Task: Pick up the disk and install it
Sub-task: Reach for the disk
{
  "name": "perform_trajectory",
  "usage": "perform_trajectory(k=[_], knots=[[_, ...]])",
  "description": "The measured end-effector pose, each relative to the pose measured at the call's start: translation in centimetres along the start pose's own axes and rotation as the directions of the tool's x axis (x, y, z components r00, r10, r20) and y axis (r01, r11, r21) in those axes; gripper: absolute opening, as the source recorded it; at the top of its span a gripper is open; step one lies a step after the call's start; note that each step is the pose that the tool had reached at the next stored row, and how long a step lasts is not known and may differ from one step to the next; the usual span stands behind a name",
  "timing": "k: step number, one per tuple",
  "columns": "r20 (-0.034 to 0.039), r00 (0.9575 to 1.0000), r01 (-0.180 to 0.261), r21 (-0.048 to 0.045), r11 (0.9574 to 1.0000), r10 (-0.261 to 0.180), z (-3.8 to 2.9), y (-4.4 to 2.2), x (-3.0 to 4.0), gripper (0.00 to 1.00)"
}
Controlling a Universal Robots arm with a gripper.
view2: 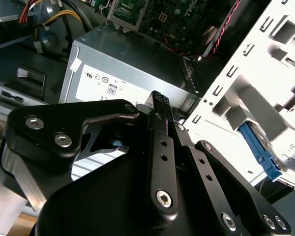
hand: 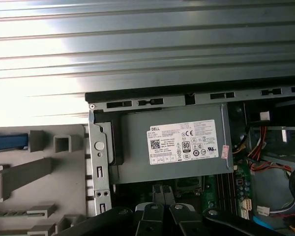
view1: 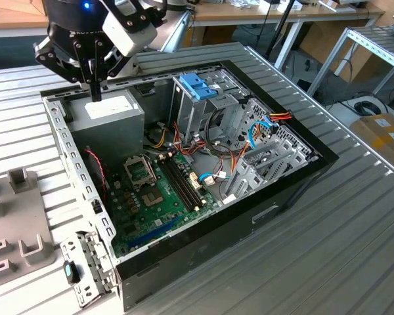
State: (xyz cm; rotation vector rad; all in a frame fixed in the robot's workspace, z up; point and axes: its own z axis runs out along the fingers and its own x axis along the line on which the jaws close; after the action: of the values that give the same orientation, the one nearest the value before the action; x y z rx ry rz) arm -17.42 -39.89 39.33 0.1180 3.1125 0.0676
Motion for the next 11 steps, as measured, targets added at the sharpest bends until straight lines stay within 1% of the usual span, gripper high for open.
perform_trajectory(k=[11], knots=[[0.0, 1.0, 0.0, 0.0, 1.0, 0.0, -0.01, -0.02, 0.33, 0.11]])
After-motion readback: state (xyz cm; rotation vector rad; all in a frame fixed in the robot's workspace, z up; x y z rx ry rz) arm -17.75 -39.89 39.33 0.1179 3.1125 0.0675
